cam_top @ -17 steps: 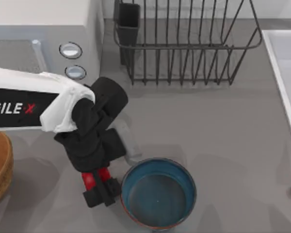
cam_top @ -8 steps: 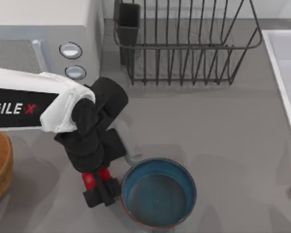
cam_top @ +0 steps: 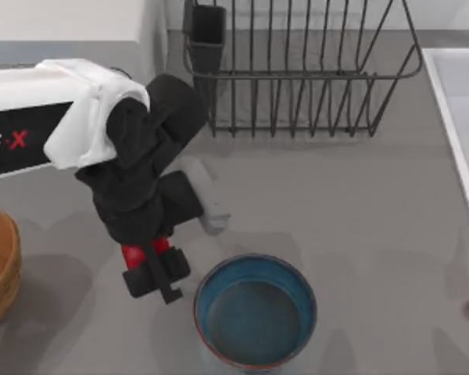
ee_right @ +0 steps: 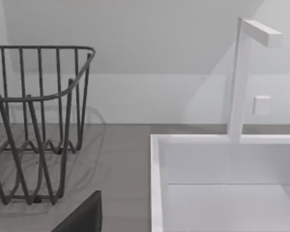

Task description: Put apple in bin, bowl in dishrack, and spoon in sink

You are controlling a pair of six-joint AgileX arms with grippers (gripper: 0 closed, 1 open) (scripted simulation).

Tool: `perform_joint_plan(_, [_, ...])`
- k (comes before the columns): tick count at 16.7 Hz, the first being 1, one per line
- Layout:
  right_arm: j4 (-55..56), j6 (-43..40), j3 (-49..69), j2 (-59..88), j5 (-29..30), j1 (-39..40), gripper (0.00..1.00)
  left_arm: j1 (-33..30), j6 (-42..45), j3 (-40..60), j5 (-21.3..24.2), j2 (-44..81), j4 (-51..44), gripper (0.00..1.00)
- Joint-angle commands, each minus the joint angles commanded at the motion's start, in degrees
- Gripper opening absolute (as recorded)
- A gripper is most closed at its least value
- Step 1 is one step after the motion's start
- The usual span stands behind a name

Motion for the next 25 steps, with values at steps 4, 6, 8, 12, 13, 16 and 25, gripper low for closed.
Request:
perform_joint_plan(4, [0.00, 0.00, 0.00, 0.00, 0.00, 0.00, 1.00, -0.03, -0.13, 4.71, 0.03, -3.24, -7.17, 0.00])
perform_joint_plan(6, [0.00, 0.00, 0.00, 0.00, 0.00, 0.00, 1.00, -0.01, -0.15, 4.94, 0.03, -3.43, -7.44, 0.00])
perform_joint_plan(8, [0.00, 0.00, 0.00, 0.00, 0.00, 0.00, 1.00, 0.06, -0.04, 4.79, 0.00, -3.20, -7.29, 0.00])
perform_joint_plan(12, [0.00, 0.00, 0.00, 0.00, 0.00, 0.00, 1.00, 1.27, 3.48, 5.17, -0.91, -3.01, -8.14, 0.00])
perform_joint_plan(13, [0.00, 0.00, 0.00, 0.00, 0.00, 0.00, 1.00, 2.08, 5.85, 5.41, -1.51, -2.92, -8.67, 0.00])
perform_joint_plan(16, [0.00, 0.00, 0.00, 0.00, 0.00, 0.00, 1.00, 5.31, 16.60, 6.16, -4.12, -2.73, -10.86, 0.00])
perform_joint_plan(25, [0.00, 0.00, 0.00, 0.00, 0.00, 0.00, 1.00, 13.84, 70.80, 6.31, -17.29, -2.34, -21.58, 0.00])
